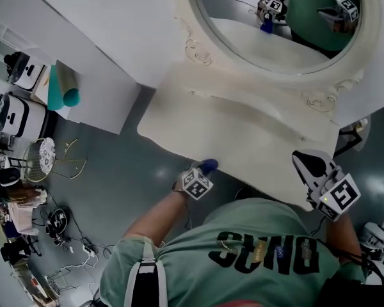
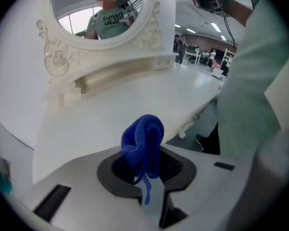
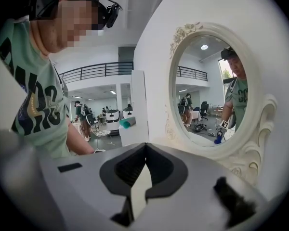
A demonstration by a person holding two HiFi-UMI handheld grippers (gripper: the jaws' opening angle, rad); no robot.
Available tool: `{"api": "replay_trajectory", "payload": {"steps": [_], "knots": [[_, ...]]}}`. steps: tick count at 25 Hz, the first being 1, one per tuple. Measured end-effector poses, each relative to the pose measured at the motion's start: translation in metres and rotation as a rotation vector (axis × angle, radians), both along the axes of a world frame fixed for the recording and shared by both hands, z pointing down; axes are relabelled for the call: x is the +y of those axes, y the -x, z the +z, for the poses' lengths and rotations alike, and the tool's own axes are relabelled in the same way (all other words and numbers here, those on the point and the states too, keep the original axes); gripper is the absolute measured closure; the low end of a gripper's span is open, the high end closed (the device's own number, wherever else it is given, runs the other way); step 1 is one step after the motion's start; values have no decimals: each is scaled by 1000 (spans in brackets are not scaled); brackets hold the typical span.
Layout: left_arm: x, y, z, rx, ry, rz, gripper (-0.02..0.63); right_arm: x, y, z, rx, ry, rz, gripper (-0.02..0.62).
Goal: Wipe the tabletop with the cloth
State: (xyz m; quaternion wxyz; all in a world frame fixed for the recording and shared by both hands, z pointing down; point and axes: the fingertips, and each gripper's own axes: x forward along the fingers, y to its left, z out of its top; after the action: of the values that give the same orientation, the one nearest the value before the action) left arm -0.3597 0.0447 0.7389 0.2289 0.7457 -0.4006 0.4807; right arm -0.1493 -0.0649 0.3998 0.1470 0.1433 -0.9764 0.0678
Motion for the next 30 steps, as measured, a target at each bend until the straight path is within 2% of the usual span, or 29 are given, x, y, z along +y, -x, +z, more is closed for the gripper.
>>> {"api": "replay_trajectory", "payload": {"steps": [3,6,10,14,18,22,24,27,30], "knots": [[-85,-23,-20,23,-114,39,520,1,-14,-2,17,-3,47,583],[-171,-47,-25,26,-170,57,520,2,-36,-4,49,-5,112,583],[-255,-64,-21,-15,-178,52,520,3,-64,-8,89,-13,196,583],[-289,-66,-3,-69,-147,36,520,4,-89,-5,131,-9,266,583],[-295,-67,11,-90,-125,32,520,3,-102,-5,143,-4,299,583],[-274,-67,12,-73,-89,45,522,2,-96,-3,139,-7,274,583],[-243,-67,10,-59,-79,74,522,1,-85,-3,130,-10,242,583],[-170,-66,8,-19,-70,118,522,-3,-63,-2,103,-8,178,583],[-86,-53,6,28,-48,110,522,-7,-36,0,68,-7,106,583]]}}
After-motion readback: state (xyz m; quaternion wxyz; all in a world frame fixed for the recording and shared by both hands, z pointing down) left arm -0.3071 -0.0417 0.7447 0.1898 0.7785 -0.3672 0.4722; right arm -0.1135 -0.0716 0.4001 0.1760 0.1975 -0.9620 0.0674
